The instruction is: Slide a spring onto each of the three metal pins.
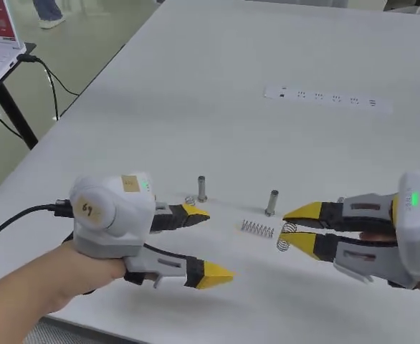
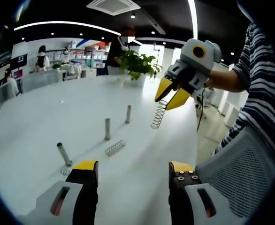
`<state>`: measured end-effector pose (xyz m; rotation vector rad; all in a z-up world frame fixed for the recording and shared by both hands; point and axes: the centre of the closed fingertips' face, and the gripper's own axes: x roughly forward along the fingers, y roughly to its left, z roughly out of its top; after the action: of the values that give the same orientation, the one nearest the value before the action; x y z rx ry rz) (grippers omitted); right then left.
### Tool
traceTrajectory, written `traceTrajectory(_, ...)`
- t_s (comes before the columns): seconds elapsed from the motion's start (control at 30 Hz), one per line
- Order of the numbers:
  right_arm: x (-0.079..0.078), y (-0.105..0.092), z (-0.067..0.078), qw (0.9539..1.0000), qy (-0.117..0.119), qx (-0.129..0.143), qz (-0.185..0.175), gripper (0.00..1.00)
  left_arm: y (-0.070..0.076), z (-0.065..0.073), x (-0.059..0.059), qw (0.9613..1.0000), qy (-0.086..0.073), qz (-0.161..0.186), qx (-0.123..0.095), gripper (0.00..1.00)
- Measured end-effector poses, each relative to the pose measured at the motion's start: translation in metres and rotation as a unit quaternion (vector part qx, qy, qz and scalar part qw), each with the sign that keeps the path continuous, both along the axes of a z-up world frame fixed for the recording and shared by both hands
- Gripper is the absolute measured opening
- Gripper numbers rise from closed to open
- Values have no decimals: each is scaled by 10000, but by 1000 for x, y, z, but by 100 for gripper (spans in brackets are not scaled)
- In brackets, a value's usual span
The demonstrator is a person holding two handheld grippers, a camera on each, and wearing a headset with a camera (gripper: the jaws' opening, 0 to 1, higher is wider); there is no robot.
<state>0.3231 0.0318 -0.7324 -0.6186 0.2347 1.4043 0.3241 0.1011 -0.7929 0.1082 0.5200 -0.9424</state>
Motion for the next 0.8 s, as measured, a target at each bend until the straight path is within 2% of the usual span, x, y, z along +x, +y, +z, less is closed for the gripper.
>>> traceTrajectory(0.1, 4, -3, 0, 10000, -32, -10, -84, 7, 10, -1, 2, 9999, 36, 163, 7, 66)
traceTrajectory(0.23, 9, -7, 0, 9998, -72, -4, -197, 7, 24, -6, 4, 9993, 112, 353, 65, 71)
traceTrajectory(0.37, 15, -11, 3, 9995, -104, 23, -310, 7, 30, -6, 5, 9991, 96, 415, 87, 78)
traceTrajectory(0.47, 18, -13, 4, 9992, -120, 40, -377, 7, 34, -5, 8, 9984, 119, 546, 4, 85)
traceTrajectory(0.63, 22, -18, 4, 9988, -128, 22, -465, 7, 36, -8, 6, 9984, 124, 554, 72, 96)
traceTrajectory(0.67, 22, -19, 4, 9988, -141, 13, -476, 7, 38, -8, 6, 9981, 170, 595, 63, 98)
traceTrajectory(0.8, 28, -25, 4, 9983, -154, -11, -563, 7, 42, -8, 7, 9975, 180, 682, 63, 98)
